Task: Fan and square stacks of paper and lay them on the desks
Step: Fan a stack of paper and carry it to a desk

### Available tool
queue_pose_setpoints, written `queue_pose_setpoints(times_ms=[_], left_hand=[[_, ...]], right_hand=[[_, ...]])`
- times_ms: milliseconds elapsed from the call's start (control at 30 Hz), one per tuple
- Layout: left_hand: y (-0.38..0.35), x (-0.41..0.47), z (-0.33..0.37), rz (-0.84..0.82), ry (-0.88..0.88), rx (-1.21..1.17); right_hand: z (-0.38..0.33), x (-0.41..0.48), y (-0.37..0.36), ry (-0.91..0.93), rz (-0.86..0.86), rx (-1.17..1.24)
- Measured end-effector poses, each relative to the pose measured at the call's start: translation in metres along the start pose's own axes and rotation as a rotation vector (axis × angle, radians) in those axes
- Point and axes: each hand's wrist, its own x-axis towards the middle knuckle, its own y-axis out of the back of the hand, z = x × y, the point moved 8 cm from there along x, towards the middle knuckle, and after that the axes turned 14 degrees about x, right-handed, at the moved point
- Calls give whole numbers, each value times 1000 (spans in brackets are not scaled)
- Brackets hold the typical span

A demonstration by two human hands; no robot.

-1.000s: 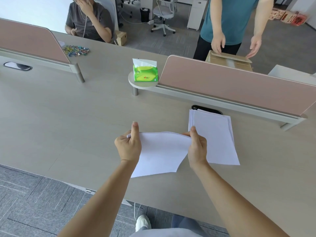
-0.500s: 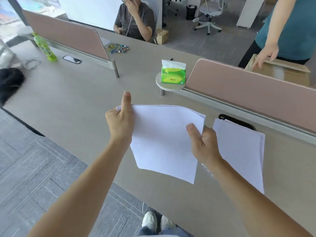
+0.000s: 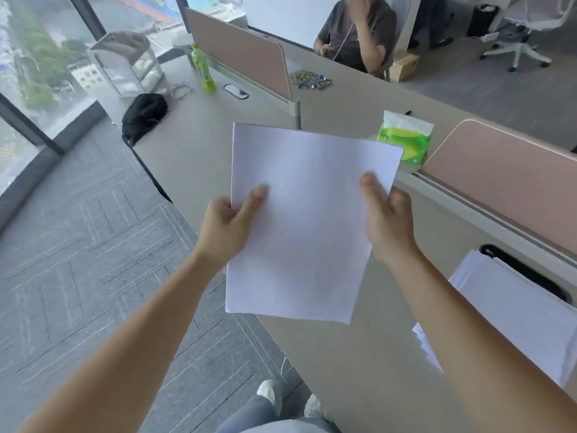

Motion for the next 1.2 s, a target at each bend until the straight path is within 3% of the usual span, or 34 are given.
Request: queue_pose_setpoints(times_ms=[200,400,500,600,867,1000,1200], left_hand=[[49,-9,-34,70,195,-115],[69,-22,-77,38,449,-291],[80,-24,-95,16,395,-212],[104,-21,-107,110,287,-53],[210,0,-172,113,238,-250],[274,11,-204,55,239,-332],[353,33,-234,146,198,-109]], right_hand=[[27,2,-50,-53,-197,2],[42,-5,-98,5,-171,-117],[49,-7,-118,-8,-147,-142],[51,-17,-152,-38,-160,-148],[66,-47,-267,-135,-220,-170],[67,-60,-347,-58,-253,-284],[68,-63,-432,-5,-287,-315]])
